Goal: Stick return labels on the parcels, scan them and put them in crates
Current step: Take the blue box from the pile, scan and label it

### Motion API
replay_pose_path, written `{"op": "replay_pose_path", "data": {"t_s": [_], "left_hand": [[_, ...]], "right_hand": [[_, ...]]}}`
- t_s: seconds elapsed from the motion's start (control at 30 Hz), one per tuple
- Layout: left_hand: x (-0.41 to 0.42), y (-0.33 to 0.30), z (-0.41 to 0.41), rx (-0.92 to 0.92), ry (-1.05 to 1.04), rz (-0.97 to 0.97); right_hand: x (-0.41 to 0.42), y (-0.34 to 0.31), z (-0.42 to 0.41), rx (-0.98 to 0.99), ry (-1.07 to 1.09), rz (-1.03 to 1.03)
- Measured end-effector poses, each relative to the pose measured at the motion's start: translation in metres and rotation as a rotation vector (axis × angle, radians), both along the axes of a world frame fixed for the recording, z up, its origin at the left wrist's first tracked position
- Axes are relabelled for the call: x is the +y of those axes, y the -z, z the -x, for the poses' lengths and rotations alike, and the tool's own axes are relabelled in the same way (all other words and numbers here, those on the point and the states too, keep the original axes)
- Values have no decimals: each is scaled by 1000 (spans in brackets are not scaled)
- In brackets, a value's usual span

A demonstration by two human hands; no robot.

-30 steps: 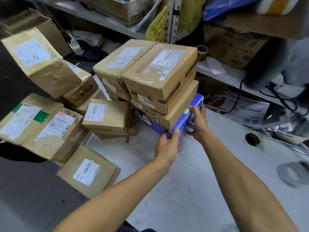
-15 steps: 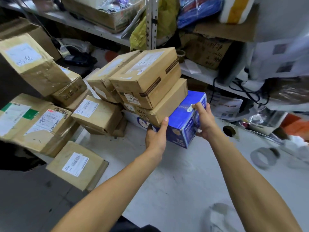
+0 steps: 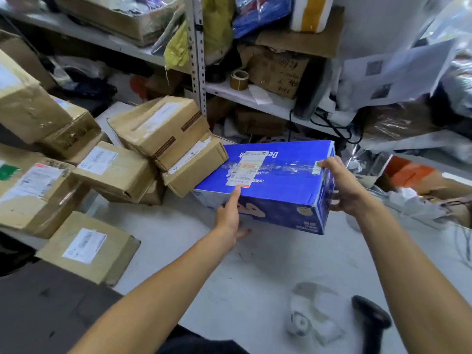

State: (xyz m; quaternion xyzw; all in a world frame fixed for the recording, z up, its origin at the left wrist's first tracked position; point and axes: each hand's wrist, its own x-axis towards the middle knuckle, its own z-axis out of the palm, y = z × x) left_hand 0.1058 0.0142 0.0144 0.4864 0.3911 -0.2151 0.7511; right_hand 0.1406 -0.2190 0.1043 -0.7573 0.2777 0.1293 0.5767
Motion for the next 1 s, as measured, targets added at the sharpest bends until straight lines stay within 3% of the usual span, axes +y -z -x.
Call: {"op": "replay_pose_path", "data": {"t_s": [0.4,0.67,0.8,0.9,1.0], "left_hand": [[-37,30,44,-21,-55,289],[-66,48,65,-74,-74,227],[-73,51,66,-75,-58,178],[-73,50,59,-84,-32,125],[-73,47,52,-91,-25,52]], "right_hand": [[-77,4,82,16,43,8],[-113,58,151,-100,265,-85],[-127,104,198,-66,594,182],[-125,136,245,82,665,329],[-109,154,278,224,555,90]]}}
